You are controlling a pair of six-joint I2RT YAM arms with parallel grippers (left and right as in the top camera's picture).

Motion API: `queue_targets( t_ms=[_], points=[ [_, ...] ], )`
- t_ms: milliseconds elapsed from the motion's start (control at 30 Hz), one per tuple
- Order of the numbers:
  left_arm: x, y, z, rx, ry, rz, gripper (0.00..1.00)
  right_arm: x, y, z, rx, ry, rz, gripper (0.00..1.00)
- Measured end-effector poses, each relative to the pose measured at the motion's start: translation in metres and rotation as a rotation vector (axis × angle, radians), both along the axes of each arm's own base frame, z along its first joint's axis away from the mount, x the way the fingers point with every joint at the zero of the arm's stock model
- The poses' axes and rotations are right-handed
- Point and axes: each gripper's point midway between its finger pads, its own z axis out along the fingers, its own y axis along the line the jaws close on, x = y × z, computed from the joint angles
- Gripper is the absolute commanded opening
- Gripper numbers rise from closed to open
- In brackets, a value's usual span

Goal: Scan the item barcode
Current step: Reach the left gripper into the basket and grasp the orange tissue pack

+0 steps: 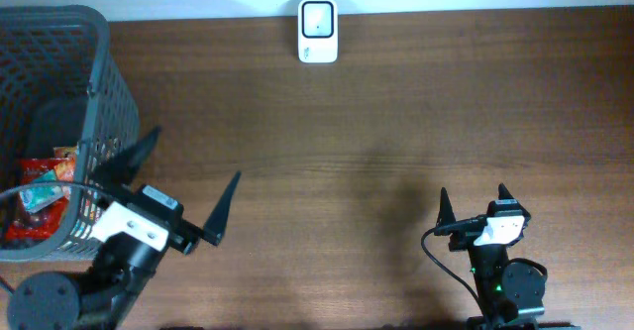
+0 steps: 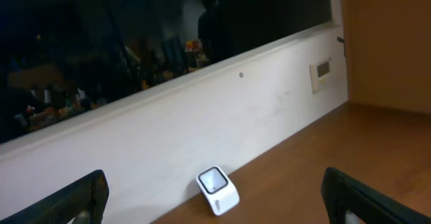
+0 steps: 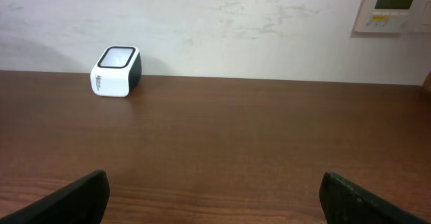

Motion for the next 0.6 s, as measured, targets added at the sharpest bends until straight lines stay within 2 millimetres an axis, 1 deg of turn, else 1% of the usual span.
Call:
queue_targets(
  t_ms=[33,100,133,167,200,233,267,300,333,367,400,433,467,500,533,567,600],
  points=[
    [0.007,0.005,0.007,-0.005,0.014,0.034,0.99,0.000,0.000,0.000,0.000,0.000,0.000,0.98],
    [0.021,0.019,0.007,-0.016,0.085,0.122,0.99,0.000,0.000,0.000,0.001,0.001,0.000,0.98],
    [0.036,0.038,0.013,-0.012,0.185,0.243,0.99,0.000,0.000,0.000,0.000,-0.001,0.000,0.98],
    [0.049,0.052,0.017,0.002,0.248,0.332,0.99,0.000,0.000,-0.001,0.000,0.003,0.001,0.98],
    [0.061,0.066,0.020,0.025,0.327,0.411,0.99,0.000,0.000,0.000,0.000,0.000,0.000,0.99],
    [0.069,0.074,0.024,0.036,0.355,0.460,0.99,0.000,0.000,0.000,0.000,0.001,0.000,0.98],
    [0.083,0.088,0.024,0.062,0.447,0.527,0.99,0.000,0.000,0.000,0.000,0.001,0.001,0.98],
    [0.102,0.111,0.031,0.075,0.503,0.618,0.99,0.000,0.000,0.000,0.000,0.001,0.000,0.99],
    [0.120,0.132,0.032,0.074,0.539,0.685,0.99,0.000,0.000,0.000,0.000,0.001,0.000,0.98],
    [0.140,0.163,0.030,0.044,0.573,0.775,0.99,0.000,0.000,0.000,0.001,0.000,0.000,0.98],
    [0.155,0.200,0.023,-0.009,0.605,0.875,0.99,0.000,0.000,0.000,0.000,0.002,0.001,0.99],
    [0.159,0.224,0.013,-0.049,0.639,0.935,0.99,0.000,0.000,0.000,0.000,0.002,0.001,0.98],
    [0.158,0.271,-0.003,-0.139,0.686,1.057,0.99,0.000,0.000,0.000,0.000,0.001,0.000,0.98],
    [0.151,0.302,-0.020,-0.200,0.735,1.137,0.99,0.000,0.000,0.000,0.001,0.001,0.001,0.99],
    [0.144,0.318,-0.034,-0.236,0.785,1.179,0.99,0.000,0.000,0.000,0.000,0.001,0.001,0.99],
    [0.132,0.333,-0.055,-0.275,0.870,1.222,0.99,0.000,0.000,0.000,0.000,0.001,0.000,0.98],
    [0.122,0.340,-0.074,-0.302,0.954,1.242,0.99,0.000,0.000,0.000,0.000,0.001,0.000,0.99]
  ],
)
